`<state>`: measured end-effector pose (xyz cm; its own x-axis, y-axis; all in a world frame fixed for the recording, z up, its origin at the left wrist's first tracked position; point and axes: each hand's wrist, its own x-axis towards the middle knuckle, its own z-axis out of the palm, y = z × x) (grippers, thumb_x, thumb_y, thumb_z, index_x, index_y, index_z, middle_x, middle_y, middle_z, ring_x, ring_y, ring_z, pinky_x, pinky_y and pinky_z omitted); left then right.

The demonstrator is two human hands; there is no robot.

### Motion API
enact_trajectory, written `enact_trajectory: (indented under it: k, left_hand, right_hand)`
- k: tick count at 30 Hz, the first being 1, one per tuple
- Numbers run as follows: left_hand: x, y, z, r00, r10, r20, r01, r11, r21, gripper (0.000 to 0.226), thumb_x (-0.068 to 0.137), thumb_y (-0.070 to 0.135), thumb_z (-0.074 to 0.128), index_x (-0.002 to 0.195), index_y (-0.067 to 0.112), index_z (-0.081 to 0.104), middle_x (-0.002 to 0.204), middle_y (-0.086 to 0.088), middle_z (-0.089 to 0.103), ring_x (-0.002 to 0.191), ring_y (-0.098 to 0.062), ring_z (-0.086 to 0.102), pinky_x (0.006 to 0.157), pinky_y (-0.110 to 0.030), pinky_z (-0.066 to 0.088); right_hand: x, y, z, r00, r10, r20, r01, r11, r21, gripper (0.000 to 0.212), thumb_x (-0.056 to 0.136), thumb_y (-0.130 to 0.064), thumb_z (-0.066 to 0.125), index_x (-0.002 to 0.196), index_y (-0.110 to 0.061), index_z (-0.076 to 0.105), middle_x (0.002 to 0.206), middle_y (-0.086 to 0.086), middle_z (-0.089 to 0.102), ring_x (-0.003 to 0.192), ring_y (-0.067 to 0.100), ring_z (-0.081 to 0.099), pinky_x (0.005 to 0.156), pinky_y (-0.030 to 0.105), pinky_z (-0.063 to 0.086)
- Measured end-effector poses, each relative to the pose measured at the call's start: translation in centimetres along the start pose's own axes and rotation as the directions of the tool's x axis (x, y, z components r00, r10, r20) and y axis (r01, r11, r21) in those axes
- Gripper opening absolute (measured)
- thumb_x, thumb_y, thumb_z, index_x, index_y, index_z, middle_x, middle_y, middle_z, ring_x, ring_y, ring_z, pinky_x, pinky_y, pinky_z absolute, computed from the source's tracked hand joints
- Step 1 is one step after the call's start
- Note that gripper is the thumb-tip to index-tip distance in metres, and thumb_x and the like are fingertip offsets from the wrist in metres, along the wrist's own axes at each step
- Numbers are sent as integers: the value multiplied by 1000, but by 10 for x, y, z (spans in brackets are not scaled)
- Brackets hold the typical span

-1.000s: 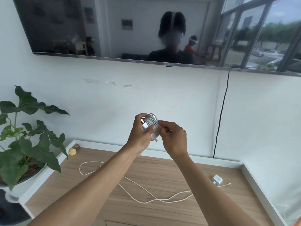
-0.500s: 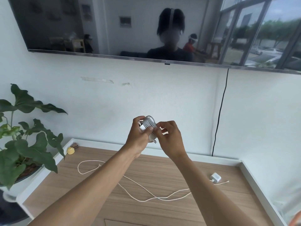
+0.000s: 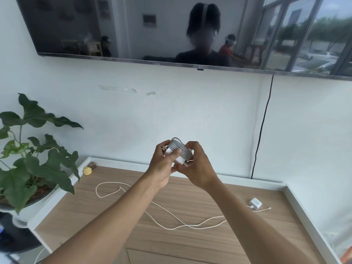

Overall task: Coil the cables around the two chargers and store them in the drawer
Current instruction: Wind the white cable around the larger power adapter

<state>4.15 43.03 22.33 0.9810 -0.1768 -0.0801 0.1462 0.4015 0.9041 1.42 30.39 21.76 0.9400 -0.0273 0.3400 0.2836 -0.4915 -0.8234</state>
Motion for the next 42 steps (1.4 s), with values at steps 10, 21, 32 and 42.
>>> enact_trajectory:
  k: [10,21,32,42]
  left_hand:
    - [-6,4,-15,992,-37,122,52,991,-122,33,91,7,61,120,21,54,100,-4,65,92,-24,65,73,-41,55]
    - [0,-1,-21,991,7,134,-12,999,37,40,89,2,64,123,18,51,121,-13,51,96,-25,68,84,-43,58]
    - [10,-4,-37,971,100,219,-201,836,510,67,75,6,80,127,36,52,121,-11,57,108,-30,61,84,-32,56]
    - [32,-6,-40,981,73,178,-169,767,619,67,76,12,81,131,35,51,121,-12,57,101,-30,67,86,-37,58]
  right_hand:
    - [2,-4,-3,993,-114,-12,113,993,-43,53,73,-4,71,116,-20,46,114,-3,42,93,7,55,79,18,53]
    - [7,4,-6,994,-101,44,103,994,-43,59,69,2,74,113,-26,49,119,-2,42,103,18,56,85,28,54]
    - [15,31,1,981,-130,146,142,987,-73,53,68,-4,78,109,-22,50,111,-6,40,91,14,59,78,32,55]
    - [41,51,-1,962,-118,245,126,992,-18,51,69,-12,78,105,-27,46,111,-4,43,90,19,58,77,28,54]
